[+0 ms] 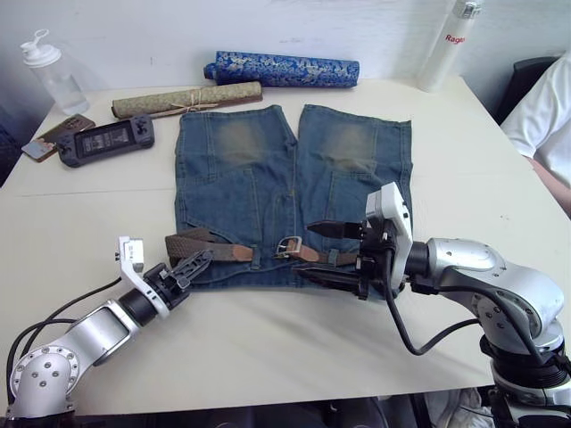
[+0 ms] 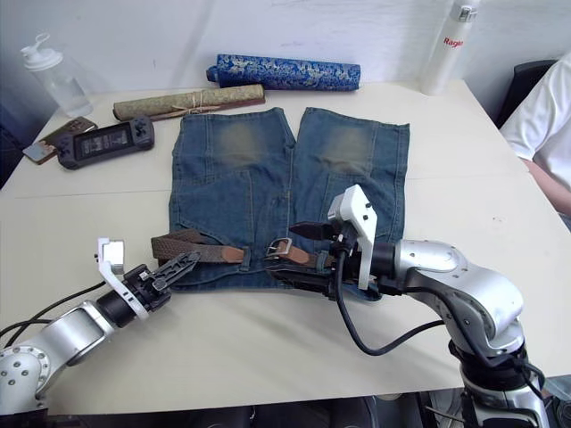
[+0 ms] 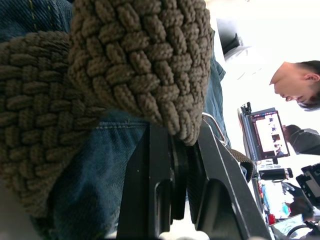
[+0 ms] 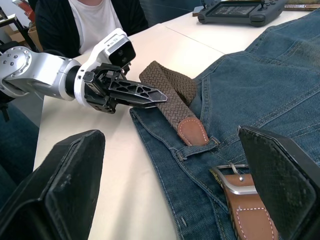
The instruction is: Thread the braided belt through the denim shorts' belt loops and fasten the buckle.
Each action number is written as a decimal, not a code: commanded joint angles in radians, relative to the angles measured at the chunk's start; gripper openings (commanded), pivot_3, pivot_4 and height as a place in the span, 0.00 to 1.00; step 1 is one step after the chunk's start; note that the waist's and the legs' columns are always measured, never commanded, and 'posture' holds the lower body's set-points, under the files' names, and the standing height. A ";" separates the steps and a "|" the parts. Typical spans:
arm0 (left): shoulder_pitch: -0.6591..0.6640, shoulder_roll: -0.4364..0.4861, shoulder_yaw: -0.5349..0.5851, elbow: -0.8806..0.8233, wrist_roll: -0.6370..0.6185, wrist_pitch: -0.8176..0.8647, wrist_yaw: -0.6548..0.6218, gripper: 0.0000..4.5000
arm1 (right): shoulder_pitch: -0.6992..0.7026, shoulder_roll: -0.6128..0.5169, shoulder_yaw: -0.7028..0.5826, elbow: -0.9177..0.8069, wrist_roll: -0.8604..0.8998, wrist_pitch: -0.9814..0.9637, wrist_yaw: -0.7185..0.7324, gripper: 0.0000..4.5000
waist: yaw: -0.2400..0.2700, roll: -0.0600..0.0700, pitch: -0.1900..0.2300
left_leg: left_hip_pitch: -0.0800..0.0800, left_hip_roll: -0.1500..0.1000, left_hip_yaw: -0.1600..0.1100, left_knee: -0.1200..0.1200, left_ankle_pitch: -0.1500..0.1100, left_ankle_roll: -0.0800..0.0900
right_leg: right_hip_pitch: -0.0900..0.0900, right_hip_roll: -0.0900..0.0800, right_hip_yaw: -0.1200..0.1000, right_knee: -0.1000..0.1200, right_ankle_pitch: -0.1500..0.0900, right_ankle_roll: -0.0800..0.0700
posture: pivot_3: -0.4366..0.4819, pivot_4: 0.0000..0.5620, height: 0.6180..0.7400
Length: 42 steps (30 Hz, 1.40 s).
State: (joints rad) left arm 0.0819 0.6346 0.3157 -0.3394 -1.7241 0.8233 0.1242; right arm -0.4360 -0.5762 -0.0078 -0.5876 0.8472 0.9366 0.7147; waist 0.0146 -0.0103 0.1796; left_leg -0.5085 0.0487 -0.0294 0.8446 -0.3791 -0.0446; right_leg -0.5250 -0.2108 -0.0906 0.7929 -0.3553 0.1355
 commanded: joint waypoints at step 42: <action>-0.364 0.042 -0.395 0.161 0.572 0.122 -0.313 0.00 | 0.032 -0.047 0.051 -0.057 -0.011 -0.042 -0.024 0.99 | 0.023 0.000 0.000 | 0.008 -0.001 0.001 -0.009 0.003 -0.004 | 0.013 0.000 -0.002 -0.018 0.007 0.004 | 0.48 0.27 0.22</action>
State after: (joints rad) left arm -0.2859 0.6685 -0.0120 -0.1896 -1.2382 0.9241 -0.1198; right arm -0.4052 -0.6101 0.0409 -0.6058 0.8466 0.9264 0.6761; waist 0.0381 -0.0101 0.1796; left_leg -0.5004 0.0474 -0.0279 0.8352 -0.3765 -0.0490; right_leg -0.5116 -0.2105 -0.0925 0.7741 -0.3479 0.1393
